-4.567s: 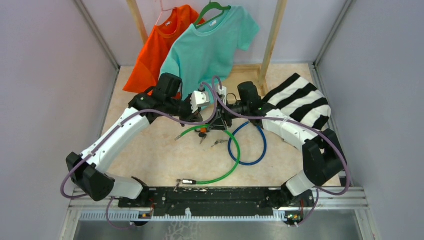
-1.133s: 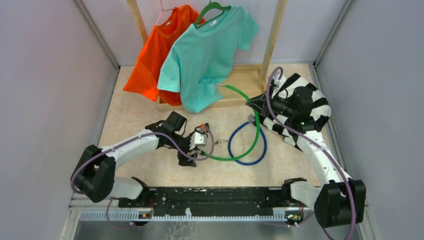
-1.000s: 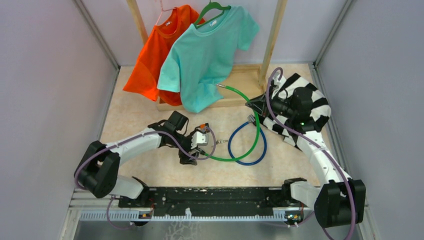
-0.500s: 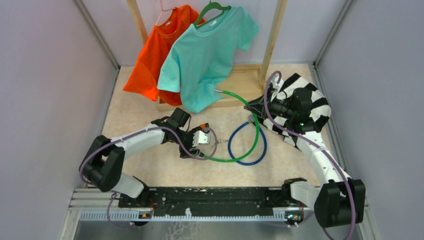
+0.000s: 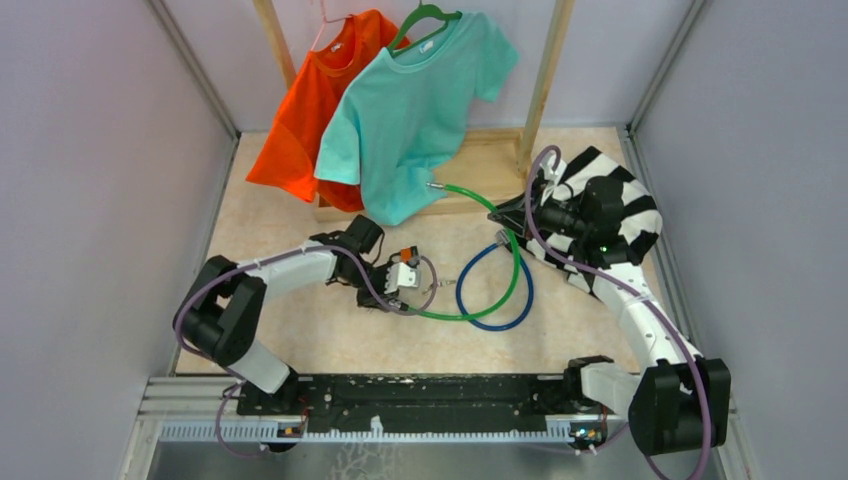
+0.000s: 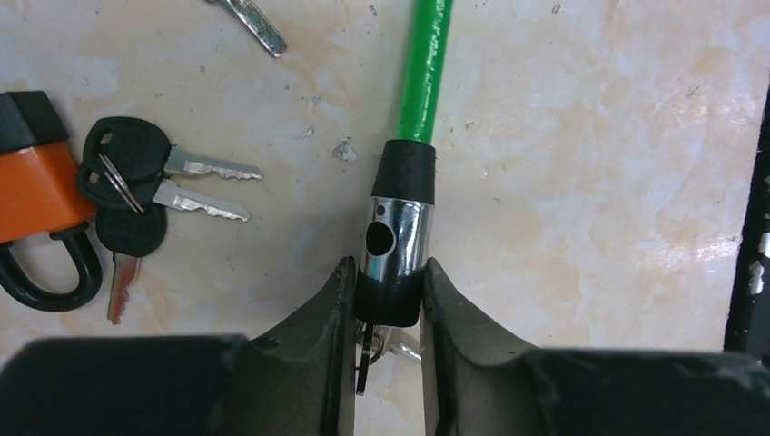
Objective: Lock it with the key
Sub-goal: Pick up the lock from the center of the board.
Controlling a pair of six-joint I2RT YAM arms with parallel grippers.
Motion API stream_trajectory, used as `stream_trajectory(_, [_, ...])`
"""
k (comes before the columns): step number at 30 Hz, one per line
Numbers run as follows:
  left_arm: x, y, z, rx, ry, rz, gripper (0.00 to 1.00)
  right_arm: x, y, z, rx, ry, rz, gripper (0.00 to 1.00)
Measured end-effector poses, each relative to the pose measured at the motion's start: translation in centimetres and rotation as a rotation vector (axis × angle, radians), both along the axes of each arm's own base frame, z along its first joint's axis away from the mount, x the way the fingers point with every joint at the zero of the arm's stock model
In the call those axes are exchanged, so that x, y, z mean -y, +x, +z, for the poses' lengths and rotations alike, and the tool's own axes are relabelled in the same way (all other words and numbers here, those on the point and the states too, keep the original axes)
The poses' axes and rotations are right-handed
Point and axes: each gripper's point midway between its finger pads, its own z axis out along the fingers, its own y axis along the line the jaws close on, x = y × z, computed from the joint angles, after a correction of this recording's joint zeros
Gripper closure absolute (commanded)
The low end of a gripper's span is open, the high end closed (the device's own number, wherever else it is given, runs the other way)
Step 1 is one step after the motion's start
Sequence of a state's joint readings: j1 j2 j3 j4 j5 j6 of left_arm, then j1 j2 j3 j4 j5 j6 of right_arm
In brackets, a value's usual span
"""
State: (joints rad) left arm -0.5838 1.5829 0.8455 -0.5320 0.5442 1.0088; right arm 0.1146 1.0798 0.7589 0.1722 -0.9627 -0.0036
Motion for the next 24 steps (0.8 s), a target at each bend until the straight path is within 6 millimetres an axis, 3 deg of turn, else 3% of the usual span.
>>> stream_trajectory(4, [-0.4, 0.1, 0.5, -0.025, -0.024, 0.035, 0.9, 0.0, 0.0, 0.0, 0.014, -0.007, 0.004, 1.0])
stream_trajectory(8, [-0.7, 0.5, 2.7, -0.012, -0.093, 0.074, 0.99, -0.1, -0.4, -0.4, 0.031, -0.029, 0.033, 1.0])
stream_trajectory(14, [0.0, 0.7, 6.2, 0.04, -0.188, 0.062, 1.0, 0.2, -1.8, -2.9, 0.019, -0.118, 0.088, 1.0])
stream_trajectory(24, [0.8, 1.4, 8.4, 0.112, -0.245, 0.009, 1.0, 0.2, -5.3, -6.2, 0.023, -0.29, 0.203, 1.0])
